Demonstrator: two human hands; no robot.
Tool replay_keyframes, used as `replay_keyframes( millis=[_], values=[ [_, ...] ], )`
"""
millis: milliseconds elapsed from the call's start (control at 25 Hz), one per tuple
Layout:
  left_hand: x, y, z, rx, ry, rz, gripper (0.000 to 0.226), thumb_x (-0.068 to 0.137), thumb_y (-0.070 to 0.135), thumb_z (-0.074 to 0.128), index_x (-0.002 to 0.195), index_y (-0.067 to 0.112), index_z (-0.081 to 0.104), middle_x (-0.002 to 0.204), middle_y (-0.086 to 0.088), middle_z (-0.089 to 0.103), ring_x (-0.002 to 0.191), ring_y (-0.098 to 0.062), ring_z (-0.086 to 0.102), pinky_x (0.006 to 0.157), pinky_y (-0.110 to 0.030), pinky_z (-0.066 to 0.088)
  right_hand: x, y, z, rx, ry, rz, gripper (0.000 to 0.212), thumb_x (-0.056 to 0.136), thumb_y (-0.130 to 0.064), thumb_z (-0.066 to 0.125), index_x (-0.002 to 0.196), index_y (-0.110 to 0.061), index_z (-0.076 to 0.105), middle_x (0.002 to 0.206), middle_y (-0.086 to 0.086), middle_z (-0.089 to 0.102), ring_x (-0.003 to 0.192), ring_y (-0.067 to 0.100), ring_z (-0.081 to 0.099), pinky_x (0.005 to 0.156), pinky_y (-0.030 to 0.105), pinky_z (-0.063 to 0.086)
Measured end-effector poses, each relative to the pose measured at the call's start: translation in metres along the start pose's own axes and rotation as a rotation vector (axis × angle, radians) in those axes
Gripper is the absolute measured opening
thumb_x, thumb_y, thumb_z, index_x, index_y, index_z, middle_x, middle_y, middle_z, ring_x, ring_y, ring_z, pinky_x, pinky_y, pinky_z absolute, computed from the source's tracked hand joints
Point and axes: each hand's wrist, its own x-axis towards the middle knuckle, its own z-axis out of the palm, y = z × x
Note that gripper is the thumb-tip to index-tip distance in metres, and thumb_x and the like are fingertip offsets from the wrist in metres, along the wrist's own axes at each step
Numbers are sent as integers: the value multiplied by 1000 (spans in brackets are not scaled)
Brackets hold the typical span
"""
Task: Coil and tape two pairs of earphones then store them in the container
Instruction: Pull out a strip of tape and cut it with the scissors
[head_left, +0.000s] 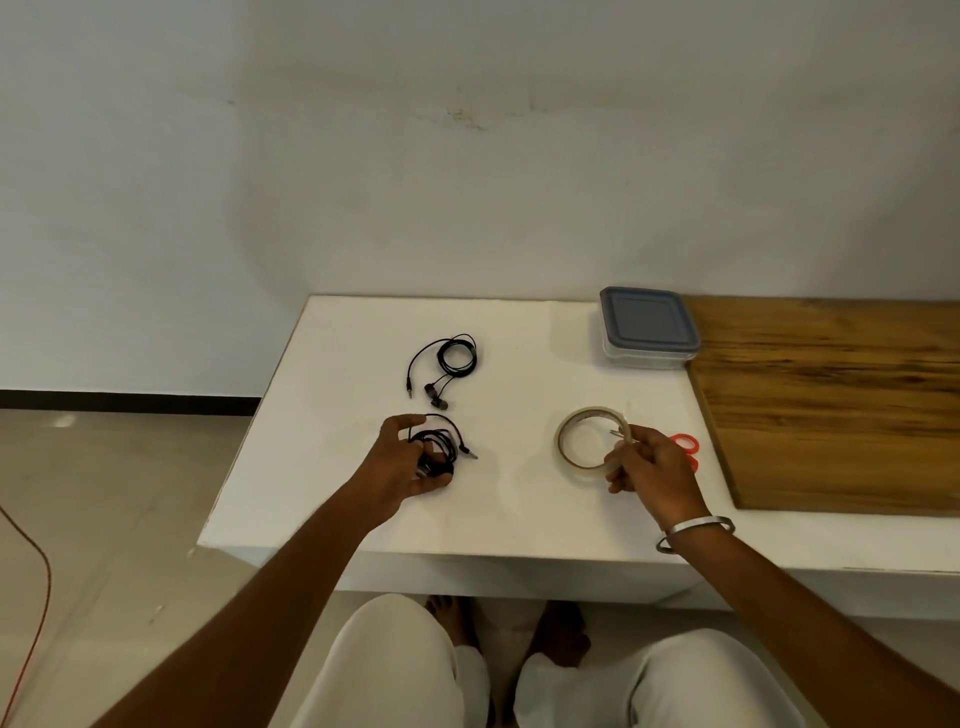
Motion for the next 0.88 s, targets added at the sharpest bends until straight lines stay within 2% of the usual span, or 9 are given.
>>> replay_keyframes(
  millis=[80, 160, 200, 280, 400, 560, 760, 840, 880],
  values=[
    [0, 2, 2, 73, 22, 6, 42, 96, -7, 39, 128, 21, 36, 108, -15, 51, 88, -28, 60, 71, -42, 60, -1, 0, 2, -4, -3, -4, 28, 94, -9, 52, 122, -5, 55, 81, 15, 67, 65, 25, 65, 63, 31, 59],
    [-1, 4, 5, 150, 11, -21, 41, 94, -6, 45, 131, 11, 39, 123, -18, 47, 100, -34, 59, 71, -42, 60, -2, -1, 2, -15, 0, -2, 29, 95, -10, 52, 124, -6, 54, 81, 14, 67, 66, 25, 65, 65, 33, 59],
    [-2, 4, 6, 190, -5, -35, 38, 92, -8, 47, 128, 4, 44, 124, -21, 49, 98, -34, 59, 71, -42, 60, -3, -1, 2, -22, 3, 2, 30, 95, -10, 52, 124, -6, 53, 82, 14, 67, 67, 26, 65, 66, 34, 59],
    [-5, 3, 8, 248, -6, -52, 32, 90, -11, 49, 120, -2, 55, 112, -24, 56, 89, -32, 59, 71, -41, 60, -4, -2, 1, -62, -4, 6, 30, 95, -11, 51, 125, -6, 53, 83, 15, 68, 67, 25, 65, 66, 34, 58],
    [-7, 4, 9, 379, 54, -50, 30, 92, -7, 49, 118, 5, 59, 96, -16, 59, 79, -25, 58, 74, -37, 56, -5, -4, 0, -218, -29, 4, 30, 95, -12, 51, 125, -7, 53, 86, 16, 68, 64, 23, 66, 61, 27, 55],
    [-12, 9, 10, 643, -6, 64, 32, 91, -7, 48, 116, 9, 61, 84, -5, 61, 68, -13, 58, 57, -18, 50, 2, -6, -1, -412, -31, 0, 32, 95, -13, 53, 126, -4, 52, 87, 14, 67, 61, 19, 64, 60, 23, 52],
    [-21, 18, 8, 943, -125, 274, 33, 89, 2, 48, 105, 24, 66, 94, 3, 66, 73, -13, 64, 62, -17, 49, 5, -12, 1, -431, -13, 67, 31, 93, -13, 56, 122, 0, 55, 91, 19, 68, 61, 20, 64, 66, 27, 54],
    [-25, 24, 10, 1051, -172, 326, 30, 92, 9, 50, 115, 23, 63, 96, 3, 63, 65, -11, 61, 59, -17, 47, 1, -17, 3, -539, 22, 96, 35, 93, -18, 57, 122, 0, 53, 107, 21, 63, 74, 24, 65, 72, 30, 54],
    [-27, 27, 11, 1093, -186, 347, 30, 93, 11, 51, 119, 22, 60, 99, 2, 63, 64, -12, 59, 60, -18, 49, -4, -22, 7, -644, 88, 32, 38, 91, -20, 58, 123, 0, 51, 118, 21, 55, 86, 26, 63, 76, 30, 52]
  ],
)
